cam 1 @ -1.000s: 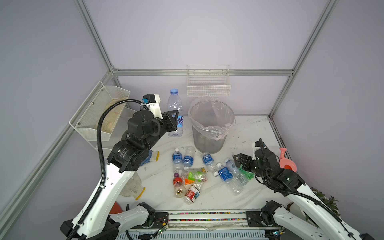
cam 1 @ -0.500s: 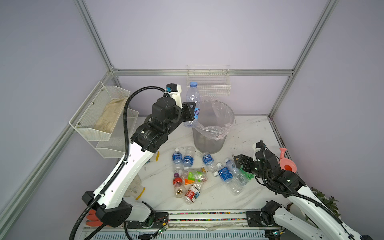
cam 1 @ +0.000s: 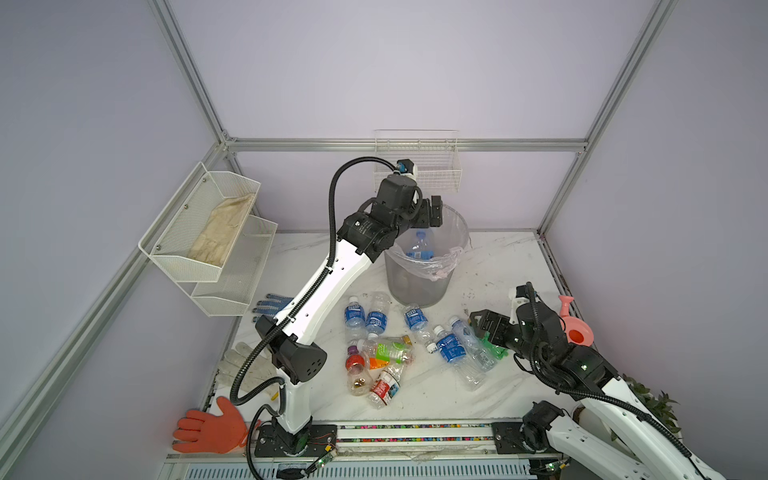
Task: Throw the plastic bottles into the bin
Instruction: 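Open the left gripper to drop the bottle into the bin, then draw the left gripper back from the bin while the right arm reaches toward the bottles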
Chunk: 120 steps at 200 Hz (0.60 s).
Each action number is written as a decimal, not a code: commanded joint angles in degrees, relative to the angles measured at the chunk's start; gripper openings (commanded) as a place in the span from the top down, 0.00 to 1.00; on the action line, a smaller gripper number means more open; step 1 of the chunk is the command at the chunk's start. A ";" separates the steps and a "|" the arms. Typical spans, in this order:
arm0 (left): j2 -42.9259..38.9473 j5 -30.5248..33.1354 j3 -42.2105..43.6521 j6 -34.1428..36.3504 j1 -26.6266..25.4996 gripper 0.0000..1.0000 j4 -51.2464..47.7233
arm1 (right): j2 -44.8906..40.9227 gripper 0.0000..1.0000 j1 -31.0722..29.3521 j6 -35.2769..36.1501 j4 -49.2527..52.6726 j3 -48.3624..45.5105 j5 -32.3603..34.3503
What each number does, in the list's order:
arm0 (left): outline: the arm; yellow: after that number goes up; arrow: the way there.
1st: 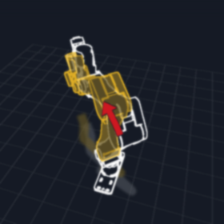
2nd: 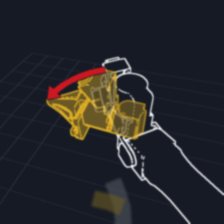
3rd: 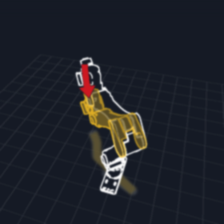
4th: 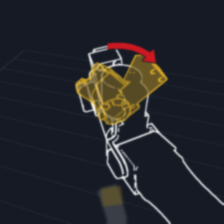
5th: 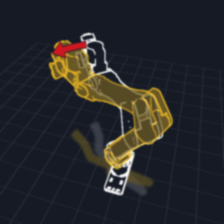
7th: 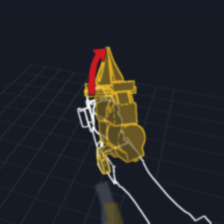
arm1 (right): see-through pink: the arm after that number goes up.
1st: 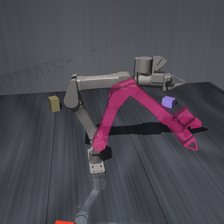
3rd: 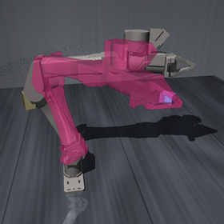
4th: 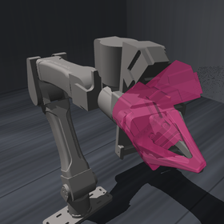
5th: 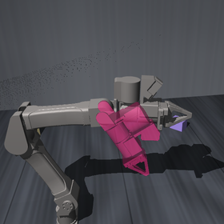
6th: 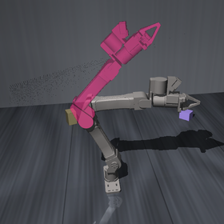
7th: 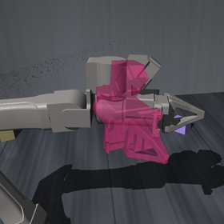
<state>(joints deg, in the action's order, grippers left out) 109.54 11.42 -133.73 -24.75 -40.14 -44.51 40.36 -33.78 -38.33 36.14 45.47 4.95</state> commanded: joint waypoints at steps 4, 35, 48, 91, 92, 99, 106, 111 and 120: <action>-6.97 2.84 -3.38 4.78 -2.98 0.00 1.45 | -0.25 0.03 0.11 -0.43 1.04 -0.64 0.28; -10.71 3.68 -0.13 5.41 -4.60 0.00 1.75 | 0.51 0.03 0.12 -0.33 0.20 -0.67 -0.08; -12.05 4.28 1.12 5.90 -5.40 0.00 1.96 | 0.60 0.03 0.08 -0.34 0.58 -0.34 0.16; -16.50 6.07 5.70 7.25 -8.26 0.00 2.48 | 0.85 0.03 0.12 -0.30 1.96 0.16 1.19; -16.61 6.11 5.86 7.25 -8.32 0.00 2.49 | 0.86 0.03 0.12 -0.28 1.94 0.15 1.15; -17.39 6.20 6.83 7.31 -8.66 0.00 2.75 | 1.01 0.03 0.12 -0.35 1.95 0.05 1.11; -18.10 6.38 7.71 7.46 -8.97 0.00 2.90 | 1.19 0.03 0.07 -0.34 1.82 0.04 0.91; -18.66 6.53 8.19 7.59 -9.27 0.00 3.02 | 1.34 0.03 0.09 -0.35 1.68 0.03 0.83; -19.65 6.82 9.40 7.83 -9.75 0.00 3.18 | 1.71 0.03 0.12 -0.34 1.44 0.16 0.63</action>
<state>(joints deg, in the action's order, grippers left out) 91.83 16.91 -128.11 -19.00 -48.75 -42.87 41.36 -33.78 -38.33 36.69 45.47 5.10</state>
